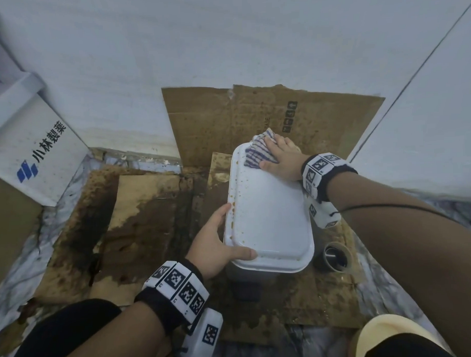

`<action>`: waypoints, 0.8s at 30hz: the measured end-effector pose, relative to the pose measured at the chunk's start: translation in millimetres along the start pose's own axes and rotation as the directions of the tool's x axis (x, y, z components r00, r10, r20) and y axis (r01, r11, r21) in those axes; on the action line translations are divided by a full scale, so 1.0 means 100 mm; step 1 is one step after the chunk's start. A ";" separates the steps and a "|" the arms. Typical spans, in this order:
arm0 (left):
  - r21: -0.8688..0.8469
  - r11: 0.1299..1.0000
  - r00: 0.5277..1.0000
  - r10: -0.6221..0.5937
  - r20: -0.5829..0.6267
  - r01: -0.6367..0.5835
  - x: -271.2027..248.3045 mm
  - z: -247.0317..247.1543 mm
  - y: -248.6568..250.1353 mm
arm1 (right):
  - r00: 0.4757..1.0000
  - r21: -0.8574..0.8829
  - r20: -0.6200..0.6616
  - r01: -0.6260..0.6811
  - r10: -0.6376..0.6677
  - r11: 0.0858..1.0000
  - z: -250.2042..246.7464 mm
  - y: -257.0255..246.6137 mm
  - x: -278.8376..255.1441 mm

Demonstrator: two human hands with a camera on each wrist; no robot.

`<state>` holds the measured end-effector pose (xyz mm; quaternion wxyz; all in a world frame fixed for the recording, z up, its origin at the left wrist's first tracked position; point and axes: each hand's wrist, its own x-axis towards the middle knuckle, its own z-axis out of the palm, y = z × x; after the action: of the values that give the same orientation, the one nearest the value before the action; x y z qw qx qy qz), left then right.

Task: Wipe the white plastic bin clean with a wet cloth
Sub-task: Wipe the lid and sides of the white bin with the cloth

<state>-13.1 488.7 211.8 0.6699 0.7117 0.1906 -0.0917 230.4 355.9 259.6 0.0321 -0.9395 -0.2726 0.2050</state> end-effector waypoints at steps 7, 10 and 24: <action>-0.077 0.997 1.000 -0.007 0.020 0.009 0.00 0.00 0.00 | 0.999 -0.084 0.053 0.012 -0.008 0.996 -0.08 -0.12 0.04; -0.096 0.995 1.000 -0.004 0.029 0.006 0.00 0.00 -0.01 | 0.997 -0.131 0.075 0.035 -0.025 0.991 -0.09 -0.19 0.01; -0.160 0.983 0.993 0.100 0.061 -0.089 -0.01 0.03 -0.05 | 0.977 -0.175 0.162 0.168 -0.140 0.970 0.20 -0.66 -0.57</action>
<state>-15.8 486.3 207.1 0.7338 0.6613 0.1398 -0.0689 145.9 381.0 273.0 -0.0611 -0.8964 -0.3644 0.2447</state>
